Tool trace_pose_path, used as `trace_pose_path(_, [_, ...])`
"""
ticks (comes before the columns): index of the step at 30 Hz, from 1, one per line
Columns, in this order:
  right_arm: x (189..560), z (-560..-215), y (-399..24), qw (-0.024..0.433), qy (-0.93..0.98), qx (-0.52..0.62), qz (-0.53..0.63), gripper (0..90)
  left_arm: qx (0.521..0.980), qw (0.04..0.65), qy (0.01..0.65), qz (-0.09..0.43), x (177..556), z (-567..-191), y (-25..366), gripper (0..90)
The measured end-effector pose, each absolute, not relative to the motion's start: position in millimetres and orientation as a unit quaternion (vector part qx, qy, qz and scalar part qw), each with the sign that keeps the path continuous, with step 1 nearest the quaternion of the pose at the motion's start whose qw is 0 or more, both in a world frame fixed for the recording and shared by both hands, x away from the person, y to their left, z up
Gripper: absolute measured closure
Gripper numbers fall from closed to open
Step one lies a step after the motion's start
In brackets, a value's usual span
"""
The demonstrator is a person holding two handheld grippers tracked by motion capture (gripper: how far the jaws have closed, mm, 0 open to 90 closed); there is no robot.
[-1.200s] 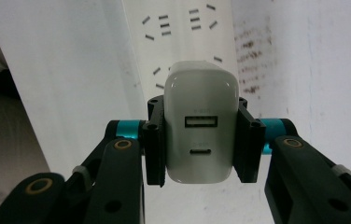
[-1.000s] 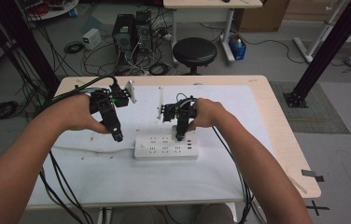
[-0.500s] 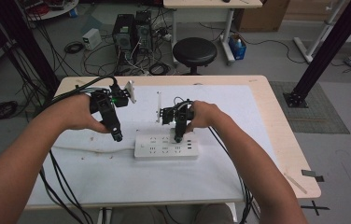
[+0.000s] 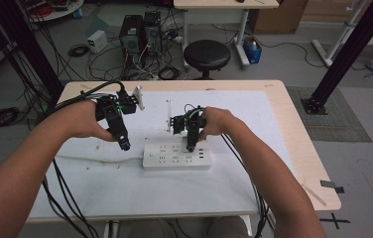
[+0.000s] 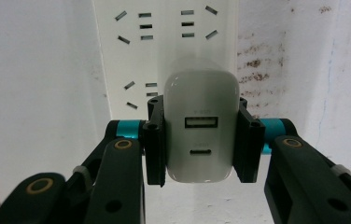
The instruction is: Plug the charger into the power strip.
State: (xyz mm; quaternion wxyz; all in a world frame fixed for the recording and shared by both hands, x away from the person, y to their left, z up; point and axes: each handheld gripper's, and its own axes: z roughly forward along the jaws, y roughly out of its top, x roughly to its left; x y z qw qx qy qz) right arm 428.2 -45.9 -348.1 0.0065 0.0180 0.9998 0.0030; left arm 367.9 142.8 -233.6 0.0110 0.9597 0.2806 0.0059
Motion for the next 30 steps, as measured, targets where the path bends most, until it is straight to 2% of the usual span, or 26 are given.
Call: trace_pose_path(30, [428, -357, -34, 0.016, 0.999, -0.008, -0.039, 62.6, 0.960, 0.010, 0.280, 0.002, 375, -238, 145, 22.5])
